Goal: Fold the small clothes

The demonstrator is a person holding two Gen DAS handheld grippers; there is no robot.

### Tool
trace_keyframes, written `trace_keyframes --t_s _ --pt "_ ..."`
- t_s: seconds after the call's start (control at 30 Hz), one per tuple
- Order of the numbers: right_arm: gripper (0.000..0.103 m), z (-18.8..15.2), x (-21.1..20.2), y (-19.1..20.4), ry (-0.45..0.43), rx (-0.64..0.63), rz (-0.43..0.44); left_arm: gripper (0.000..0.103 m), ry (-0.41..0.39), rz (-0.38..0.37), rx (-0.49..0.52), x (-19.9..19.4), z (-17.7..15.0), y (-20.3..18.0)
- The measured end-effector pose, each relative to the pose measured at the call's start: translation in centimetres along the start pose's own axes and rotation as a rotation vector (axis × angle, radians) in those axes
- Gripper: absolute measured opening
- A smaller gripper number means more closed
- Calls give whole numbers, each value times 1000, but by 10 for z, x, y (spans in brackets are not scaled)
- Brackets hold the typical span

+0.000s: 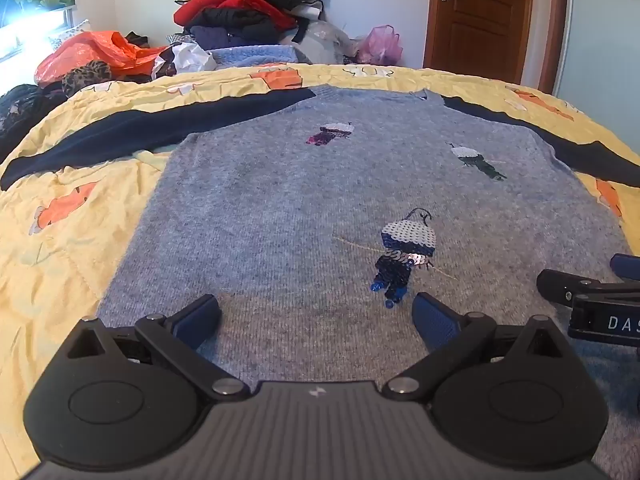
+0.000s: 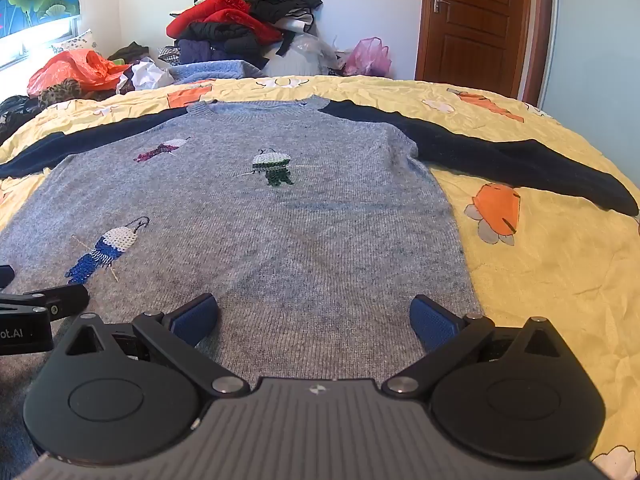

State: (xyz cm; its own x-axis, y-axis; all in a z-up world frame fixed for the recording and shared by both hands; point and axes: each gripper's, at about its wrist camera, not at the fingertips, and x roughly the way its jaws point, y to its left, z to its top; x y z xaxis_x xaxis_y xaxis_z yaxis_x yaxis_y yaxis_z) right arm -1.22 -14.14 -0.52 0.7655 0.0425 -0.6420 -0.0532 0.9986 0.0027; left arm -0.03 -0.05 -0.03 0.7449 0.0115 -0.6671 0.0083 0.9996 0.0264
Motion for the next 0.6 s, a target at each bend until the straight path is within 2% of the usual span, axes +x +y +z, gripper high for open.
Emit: trace_keyframes --t_s 0.2,0.37,0.6 --pt "103 0 0 0 1 -1 -1 103 -25 -13 -13 -3 -4 -5" --pt "103 0 0 0 1 -2 -2 103 -10 3 -22 1 -11 -8" --pt "103 0 0 0 1 -3 -2 103 5 -15 -8 1 -2 -2"
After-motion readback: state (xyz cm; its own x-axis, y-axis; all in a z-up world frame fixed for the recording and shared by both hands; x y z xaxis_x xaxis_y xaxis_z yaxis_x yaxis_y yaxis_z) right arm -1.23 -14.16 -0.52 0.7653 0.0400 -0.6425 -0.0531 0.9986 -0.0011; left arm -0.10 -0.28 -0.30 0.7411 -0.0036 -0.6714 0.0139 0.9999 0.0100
